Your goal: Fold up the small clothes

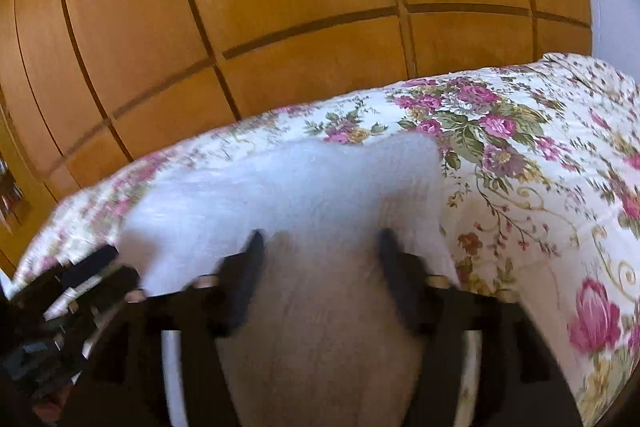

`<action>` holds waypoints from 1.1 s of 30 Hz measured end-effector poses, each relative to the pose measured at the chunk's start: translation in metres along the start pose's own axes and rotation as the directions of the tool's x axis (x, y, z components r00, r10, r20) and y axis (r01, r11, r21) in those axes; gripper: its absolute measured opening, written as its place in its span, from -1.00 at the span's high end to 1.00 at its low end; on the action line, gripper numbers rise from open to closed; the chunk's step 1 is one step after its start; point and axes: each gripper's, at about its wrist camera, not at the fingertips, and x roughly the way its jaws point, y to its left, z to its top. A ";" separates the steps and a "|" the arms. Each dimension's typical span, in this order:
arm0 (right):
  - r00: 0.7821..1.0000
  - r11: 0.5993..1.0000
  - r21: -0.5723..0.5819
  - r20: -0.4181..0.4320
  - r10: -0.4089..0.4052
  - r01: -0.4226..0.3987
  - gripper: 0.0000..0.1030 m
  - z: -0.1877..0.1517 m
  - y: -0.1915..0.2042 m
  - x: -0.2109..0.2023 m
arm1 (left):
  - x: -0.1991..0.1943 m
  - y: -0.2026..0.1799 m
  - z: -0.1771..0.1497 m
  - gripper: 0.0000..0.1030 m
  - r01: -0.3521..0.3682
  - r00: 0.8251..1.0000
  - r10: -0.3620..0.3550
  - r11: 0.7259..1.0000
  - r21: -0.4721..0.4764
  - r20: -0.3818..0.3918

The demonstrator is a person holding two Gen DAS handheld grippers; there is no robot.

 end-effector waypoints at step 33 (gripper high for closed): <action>0.951 0.911 0.372 -0.171 0.256 -0.178 -0.50 -0.054 -0.070 -0.043 | -0.027 0.068 -0.062 -0.74 0.289 0.940 -0.340 0.846 -0.448 -0.036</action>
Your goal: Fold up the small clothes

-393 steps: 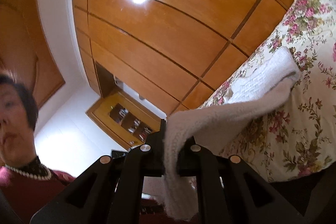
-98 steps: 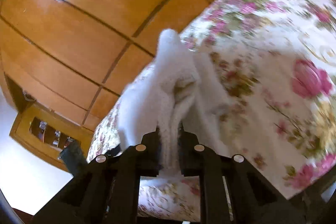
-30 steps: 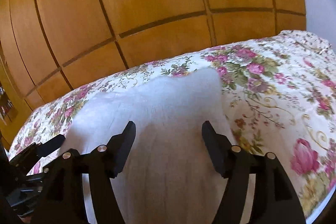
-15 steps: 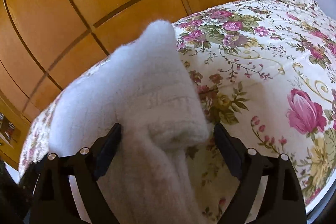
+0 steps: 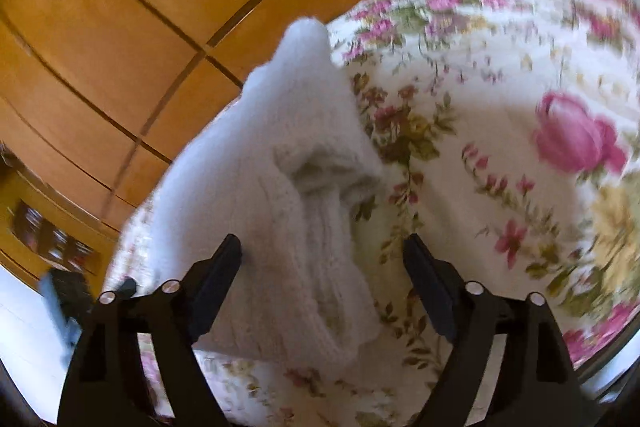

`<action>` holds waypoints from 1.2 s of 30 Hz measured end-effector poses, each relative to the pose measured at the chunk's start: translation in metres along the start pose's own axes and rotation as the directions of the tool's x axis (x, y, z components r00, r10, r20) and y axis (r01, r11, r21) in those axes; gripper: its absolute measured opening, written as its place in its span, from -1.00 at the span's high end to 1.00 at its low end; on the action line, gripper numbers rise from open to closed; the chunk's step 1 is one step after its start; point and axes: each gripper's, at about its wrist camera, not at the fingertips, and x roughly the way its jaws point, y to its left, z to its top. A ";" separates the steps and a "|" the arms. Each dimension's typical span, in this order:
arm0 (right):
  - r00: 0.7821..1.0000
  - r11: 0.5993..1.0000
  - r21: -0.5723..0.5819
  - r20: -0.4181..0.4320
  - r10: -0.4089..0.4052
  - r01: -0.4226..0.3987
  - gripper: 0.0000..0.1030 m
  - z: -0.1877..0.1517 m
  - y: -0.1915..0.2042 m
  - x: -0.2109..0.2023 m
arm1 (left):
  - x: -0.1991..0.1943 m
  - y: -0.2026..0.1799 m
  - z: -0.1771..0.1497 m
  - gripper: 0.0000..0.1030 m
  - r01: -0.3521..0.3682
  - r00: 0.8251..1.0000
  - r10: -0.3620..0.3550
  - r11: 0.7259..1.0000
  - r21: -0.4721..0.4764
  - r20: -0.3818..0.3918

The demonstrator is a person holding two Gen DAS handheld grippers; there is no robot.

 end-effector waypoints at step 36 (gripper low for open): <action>0.989 0.983 0.128 -0.056 0.136 -0.128 -0.22 0.022 0.004 0.049 | 0.065 -0.023 0.014 -0.51 0.082 0.974 -0.078 0.997 0.006 -0.211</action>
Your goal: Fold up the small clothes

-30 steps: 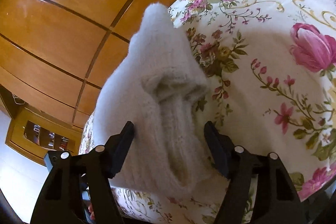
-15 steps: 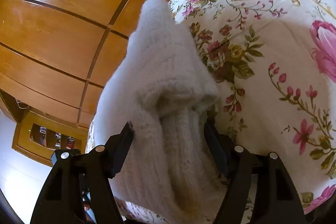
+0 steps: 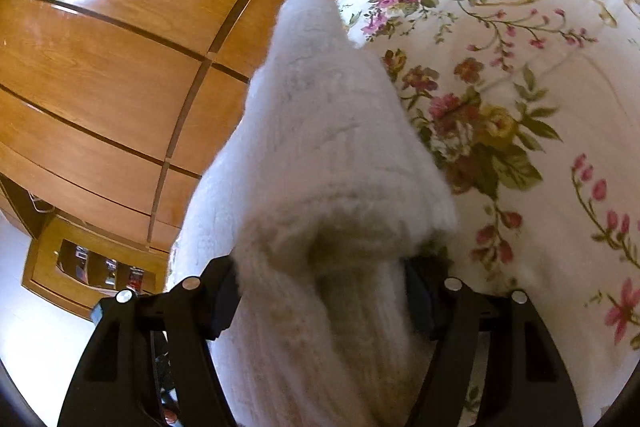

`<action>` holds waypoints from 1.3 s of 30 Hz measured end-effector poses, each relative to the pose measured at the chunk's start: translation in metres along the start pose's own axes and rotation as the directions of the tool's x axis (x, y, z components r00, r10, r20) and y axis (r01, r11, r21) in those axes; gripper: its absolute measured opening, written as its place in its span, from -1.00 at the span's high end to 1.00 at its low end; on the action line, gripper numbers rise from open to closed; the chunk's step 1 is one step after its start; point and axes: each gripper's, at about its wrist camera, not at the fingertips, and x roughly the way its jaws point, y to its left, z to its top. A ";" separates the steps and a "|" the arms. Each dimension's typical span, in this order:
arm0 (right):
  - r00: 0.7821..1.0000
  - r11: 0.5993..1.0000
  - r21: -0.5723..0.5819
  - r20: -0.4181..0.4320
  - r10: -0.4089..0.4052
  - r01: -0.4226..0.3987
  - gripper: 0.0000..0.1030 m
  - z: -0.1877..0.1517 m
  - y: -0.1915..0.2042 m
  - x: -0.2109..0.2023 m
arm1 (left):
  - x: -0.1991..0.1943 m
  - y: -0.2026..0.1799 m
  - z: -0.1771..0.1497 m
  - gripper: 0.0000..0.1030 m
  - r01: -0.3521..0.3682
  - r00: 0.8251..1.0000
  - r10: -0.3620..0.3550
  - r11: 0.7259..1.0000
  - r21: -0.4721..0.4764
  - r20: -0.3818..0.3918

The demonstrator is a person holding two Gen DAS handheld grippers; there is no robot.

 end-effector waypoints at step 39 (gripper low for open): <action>0.984 0.897 -0.442 0.164 0.073 0.007 0.20 0.018 0.146 0.085 | -0.066 -0.024 0.078 0.39 -0.431 0.859 0.255 0.828 0.358 0.444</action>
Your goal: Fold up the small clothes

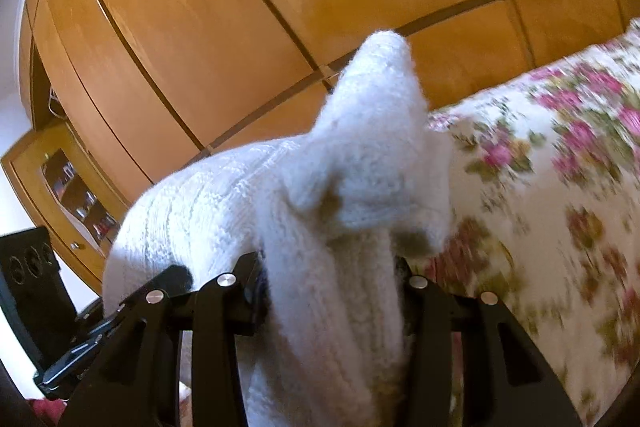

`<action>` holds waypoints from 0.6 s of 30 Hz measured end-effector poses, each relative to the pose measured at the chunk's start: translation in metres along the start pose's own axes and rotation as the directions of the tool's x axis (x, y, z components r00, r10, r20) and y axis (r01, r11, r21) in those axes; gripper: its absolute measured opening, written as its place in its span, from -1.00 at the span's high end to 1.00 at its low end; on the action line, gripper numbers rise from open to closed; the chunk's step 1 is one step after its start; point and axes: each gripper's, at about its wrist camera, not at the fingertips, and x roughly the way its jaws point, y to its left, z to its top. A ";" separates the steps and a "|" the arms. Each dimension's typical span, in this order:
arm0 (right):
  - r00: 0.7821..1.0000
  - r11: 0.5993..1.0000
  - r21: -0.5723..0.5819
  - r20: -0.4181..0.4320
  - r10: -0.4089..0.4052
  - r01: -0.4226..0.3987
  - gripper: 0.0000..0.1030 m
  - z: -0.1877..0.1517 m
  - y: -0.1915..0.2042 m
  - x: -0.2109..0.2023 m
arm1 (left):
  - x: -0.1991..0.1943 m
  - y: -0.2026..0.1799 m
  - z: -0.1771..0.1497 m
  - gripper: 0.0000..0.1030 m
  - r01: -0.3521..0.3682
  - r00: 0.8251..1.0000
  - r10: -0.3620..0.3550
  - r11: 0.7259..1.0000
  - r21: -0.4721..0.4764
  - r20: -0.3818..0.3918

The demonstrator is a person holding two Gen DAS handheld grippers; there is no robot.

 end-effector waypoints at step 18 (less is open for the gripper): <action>0.979 0.986 0.029 -0.130 -0.157 0.162 -0.23 0.015 -0.057 0.109 | 0.105 0.062 -0.026 -0.05 -0.115 0.980 0.093 0.986 -0.122 -0.178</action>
